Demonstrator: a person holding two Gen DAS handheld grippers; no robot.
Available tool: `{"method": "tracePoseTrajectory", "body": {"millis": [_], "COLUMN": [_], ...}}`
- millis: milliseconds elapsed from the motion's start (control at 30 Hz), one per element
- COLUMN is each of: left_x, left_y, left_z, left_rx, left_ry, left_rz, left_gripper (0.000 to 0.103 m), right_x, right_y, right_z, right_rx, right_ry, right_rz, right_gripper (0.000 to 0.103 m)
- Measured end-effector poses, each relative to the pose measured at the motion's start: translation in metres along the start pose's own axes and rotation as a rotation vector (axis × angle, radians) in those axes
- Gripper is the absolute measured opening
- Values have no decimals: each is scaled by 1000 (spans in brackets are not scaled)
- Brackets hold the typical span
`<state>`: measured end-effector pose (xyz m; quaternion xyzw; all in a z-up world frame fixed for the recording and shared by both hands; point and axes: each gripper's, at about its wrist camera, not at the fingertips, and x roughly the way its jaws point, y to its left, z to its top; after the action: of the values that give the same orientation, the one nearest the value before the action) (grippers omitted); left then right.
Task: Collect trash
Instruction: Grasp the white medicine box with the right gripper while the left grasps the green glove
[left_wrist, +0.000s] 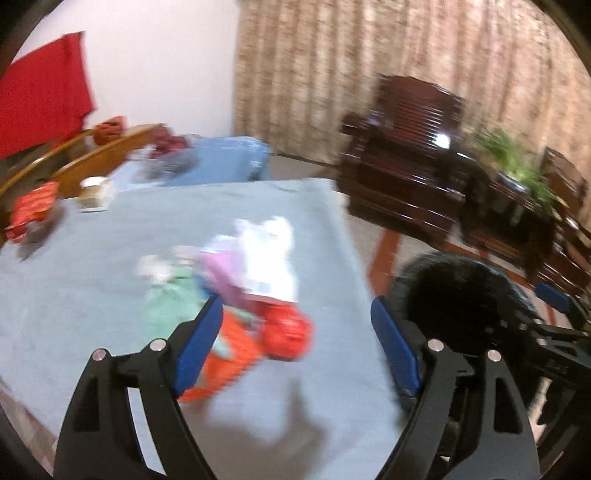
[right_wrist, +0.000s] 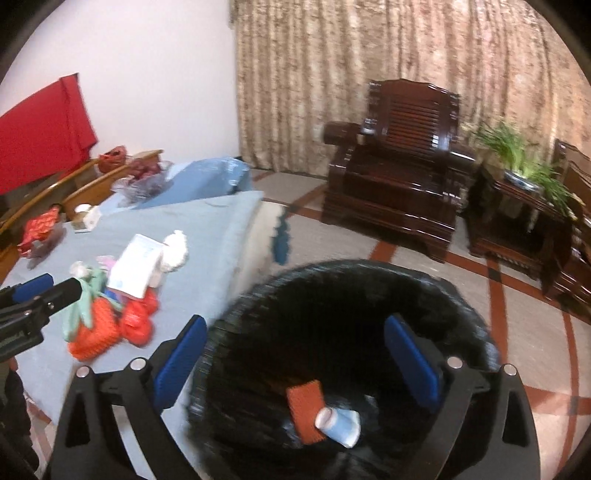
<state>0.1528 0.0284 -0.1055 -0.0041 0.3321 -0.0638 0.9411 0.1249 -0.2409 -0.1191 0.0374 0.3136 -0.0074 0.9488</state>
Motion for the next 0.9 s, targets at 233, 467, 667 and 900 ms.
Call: {"method": "tracePoseTrajectory", "body": {"millis": [233, 467, 667, 900], "left_x": [-3, 8, 29, 45], "left_y": [58, 102, 122, 141], "left_z": [5, 5, 6, 3], "left_rx": [-34, -81, -111, -142], "left_ry": [-35, -43, -38, -37], "left_rz": [158, 243, 268, 280], "left_gripper": [80, 80, 80, 80], "right_x": [26, 63, 99, 137], "right_y": [66, 120, 157, 178], "right_z": [18, 37, 44, 42], "right_rx": [-69, -93, -119, -116], "right_ry": [-28, -23, 14, 90], "right_rz": [104, 185, 228, 247], "right_gripper": [95, 95, 95, 95]}}
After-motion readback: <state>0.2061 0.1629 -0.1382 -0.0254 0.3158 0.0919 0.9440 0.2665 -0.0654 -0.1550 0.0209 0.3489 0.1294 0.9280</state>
